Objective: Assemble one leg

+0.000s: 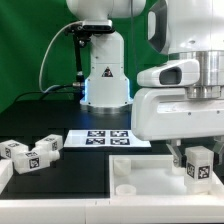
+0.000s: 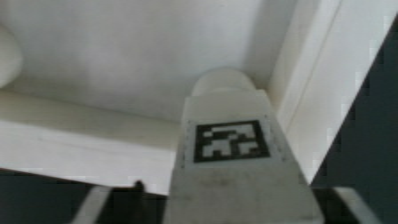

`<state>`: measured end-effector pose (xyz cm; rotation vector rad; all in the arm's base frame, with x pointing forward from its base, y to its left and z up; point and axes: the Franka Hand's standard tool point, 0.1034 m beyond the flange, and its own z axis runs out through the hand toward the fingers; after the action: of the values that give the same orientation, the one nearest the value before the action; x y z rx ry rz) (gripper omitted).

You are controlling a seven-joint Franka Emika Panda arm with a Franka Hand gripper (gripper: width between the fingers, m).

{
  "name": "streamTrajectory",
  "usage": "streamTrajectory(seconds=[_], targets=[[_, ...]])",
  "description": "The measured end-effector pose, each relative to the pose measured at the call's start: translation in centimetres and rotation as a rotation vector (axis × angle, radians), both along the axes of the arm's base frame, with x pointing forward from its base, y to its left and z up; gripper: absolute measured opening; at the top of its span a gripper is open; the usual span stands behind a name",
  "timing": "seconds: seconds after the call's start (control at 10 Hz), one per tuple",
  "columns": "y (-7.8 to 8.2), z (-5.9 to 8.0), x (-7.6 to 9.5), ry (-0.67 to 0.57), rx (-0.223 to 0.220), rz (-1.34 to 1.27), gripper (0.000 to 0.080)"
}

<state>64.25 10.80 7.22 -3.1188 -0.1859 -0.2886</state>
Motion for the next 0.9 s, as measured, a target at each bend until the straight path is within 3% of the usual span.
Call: streamTrajectory(seconds=[0.1,0.4,0.9], targets=[[0.01,-0.02,-0.01,0.002,0.015,-0.081,0.0285],[0.16,-0.23,-0.04,-0.003,0.065,-0.377,0.0285],[0.01,-0.34,-0.41,0.033,0.202,-1.072,0.0286]])
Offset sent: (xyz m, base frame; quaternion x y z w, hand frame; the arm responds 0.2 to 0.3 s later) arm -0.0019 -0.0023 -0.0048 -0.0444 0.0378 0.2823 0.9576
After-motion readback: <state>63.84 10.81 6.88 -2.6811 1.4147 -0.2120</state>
